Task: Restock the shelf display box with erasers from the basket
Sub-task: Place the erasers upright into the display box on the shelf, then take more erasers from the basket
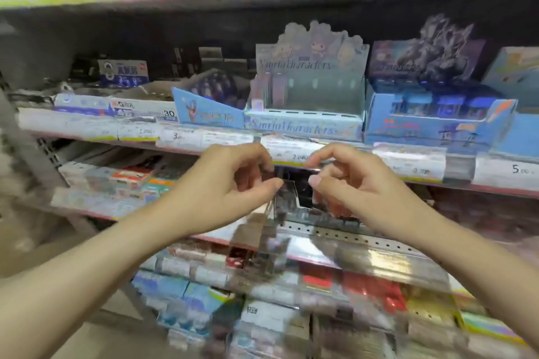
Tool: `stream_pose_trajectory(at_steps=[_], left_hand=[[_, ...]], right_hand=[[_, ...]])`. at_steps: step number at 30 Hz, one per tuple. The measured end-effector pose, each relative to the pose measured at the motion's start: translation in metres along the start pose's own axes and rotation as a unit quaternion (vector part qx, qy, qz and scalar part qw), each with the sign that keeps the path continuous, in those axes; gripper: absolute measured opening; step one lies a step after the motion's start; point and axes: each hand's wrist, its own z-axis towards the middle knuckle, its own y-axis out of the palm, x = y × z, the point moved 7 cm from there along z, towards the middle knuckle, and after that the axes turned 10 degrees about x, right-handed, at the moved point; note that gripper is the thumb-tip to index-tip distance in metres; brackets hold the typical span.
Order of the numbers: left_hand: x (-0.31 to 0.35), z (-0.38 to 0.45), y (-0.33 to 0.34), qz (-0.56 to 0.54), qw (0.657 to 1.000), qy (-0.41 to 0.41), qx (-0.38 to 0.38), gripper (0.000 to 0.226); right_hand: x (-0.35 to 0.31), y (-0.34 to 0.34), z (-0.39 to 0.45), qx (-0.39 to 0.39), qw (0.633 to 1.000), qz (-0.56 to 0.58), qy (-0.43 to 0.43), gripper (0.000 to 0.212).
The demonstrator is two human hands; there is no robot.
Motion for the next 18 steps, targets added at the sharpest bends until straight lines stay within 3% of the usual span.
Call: stream_pose_trajectory(at_steps=[11, 18], left_hand=[[-0.093, -0.145, 0.040, -0.022, 0.968, -0.157, -0.197, 0.020], [-0.166, -0.254, 0.123, -0.009, 0.920, -0.264, -0.289, 0.026]], right_hand=[[0.100, 0.107, -0.112, -0.079, 0.973, -0.037, 0.212, 0.007], [0.227, 0.163, -0.208, -0.110, 0.925, -0.100, 0.349, 0.022]])
